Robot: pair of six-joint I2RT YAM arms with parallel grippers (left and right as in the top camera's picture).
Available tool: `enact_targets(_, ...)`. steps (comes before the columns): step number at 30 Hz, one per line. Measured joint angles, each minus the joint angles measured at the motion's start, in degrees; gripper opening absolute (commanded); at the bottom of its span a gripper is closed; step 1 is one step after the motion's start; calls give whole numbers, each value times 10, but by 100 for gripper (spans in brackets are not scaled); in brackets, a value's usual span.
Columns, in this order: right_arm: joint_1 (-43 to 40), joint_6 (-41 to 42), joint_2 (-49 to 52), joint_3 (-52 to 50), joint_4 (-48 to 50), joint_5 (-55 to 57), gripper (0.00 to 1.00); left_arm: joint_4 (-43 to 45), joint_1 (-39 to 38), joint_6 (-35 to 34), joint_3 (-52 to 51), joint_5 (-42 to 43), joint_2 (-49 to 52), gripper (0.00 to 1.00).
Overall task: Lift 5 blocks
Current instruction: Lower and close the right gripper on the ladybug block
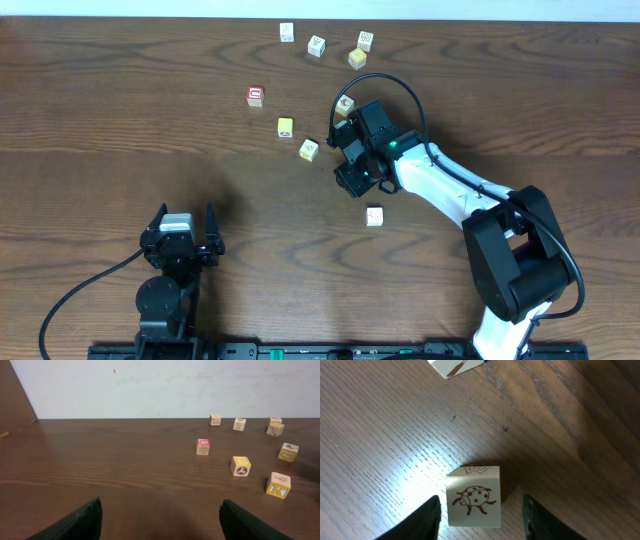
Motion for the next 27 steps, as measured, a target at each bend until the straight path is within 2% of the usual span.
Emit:
enact_targets(3,0,-7,0,0,-1,0,40,0,0,0,0,0,0,75)
enact_targets(10,0,-10,1,0,-1,1,49,0,0,0,0,0,0,75)
enact_targets(13,3,-11,1,0,-1,2,49,0,0,0,0,0,0,75)
enact_targets(21,15,-17,1,0,-1,2,38,0,0,0,0,0,0,75)
enact_targets(27,15,-17,1,0,0,3,37,0,0,0,0,0,0,75)
